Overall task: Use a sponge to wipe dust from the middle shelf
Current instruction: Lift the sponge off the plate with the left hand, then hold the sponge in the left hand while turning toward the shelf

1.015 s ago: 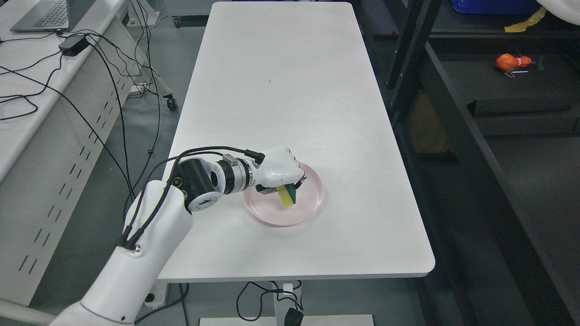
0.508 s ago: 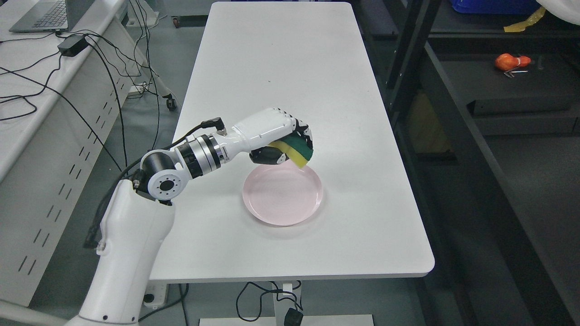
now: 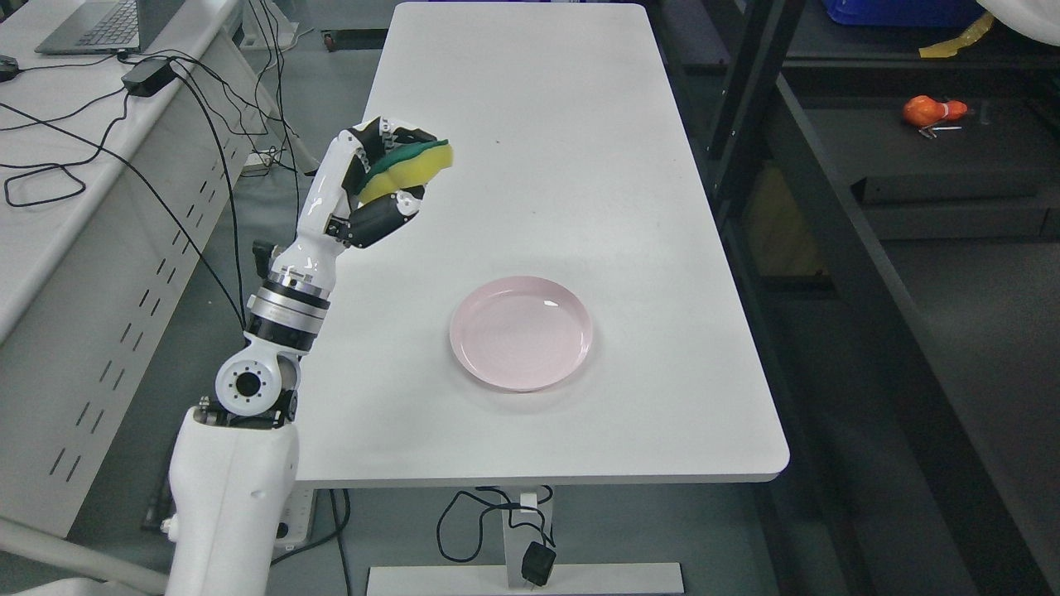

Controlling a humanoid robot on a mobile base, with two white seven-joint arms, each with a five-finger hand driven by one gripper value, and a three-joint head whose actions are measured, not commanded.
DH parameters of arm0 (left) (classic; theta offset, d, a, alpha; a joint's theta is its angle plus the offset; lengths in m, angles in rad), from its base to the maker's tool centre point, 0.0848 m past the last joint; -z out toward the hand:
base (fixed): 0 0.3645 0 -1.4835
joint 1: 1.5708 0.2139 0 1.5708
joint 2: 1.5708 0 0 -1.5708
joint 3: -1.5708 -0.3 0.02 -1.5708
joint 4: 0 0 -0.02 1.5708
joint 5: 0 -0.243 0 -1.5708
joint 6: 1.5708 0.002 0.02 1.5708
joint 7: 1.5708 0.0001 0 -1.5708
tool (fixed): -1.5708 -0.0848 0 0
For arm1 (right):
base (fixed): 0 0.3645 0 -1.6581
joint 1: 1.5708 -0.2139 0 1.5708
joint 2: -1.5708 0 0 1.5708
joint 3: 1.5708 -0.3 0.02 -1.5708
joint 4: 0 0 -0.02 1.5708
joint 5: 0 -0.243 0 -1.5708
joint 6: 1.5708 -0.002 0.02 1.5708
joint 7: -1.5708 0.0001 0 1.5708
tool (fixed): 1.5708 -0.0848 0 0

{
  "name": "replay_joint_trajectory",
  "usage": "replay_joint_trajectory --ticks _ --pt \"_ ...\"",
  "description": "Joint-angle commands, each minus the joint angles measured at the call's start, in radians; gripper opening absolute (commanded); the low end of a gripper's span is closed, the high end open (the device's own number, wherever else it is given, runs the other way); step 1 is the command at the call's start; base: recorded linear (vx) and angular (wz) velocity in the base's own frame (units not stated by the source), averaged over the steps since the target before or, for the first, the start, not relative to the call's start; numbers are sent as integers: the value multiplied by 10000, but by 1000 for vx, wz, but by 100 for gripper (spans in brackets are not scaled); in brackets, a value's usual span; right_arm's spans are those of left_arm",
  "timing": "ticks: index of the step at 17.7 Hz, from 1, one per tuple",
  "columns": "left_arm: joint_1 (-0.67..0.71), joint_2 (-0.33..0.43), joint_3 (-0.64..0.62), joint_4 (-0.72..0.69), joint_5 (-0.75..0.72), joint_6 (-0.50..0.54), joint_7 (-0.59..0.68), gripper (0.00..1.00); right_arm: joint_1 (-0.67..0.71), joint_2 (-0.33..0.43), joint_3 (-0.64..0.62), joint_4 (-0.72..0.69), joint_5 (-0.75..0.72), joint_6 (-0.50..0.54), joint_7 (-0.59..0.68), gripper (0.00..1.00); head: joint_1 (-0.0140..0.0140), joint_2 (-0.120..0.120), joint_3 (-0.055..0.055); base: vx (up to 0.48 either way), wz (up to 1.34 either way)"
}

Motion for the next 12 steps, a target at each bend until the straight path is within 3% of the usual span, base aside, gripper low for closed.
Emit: replay_joint_trajectory --ticks 1,5,12 --pt "1377 -99 1164 -1311 2272 603 634 0 2 -175 12 -174 0 6 -4 100 0 0 0 -122 0" --pt "1578 -99 1779 -1451 2350 634 726 0 2 -175 -4 -174 0 6 -4 100 0 0 0 -194 -1" --pt "1946 -99 1381 -1696 2396 512 696 0 2 -175 -4 -174 0 6 -4 100 0 0 0 -233 -14"
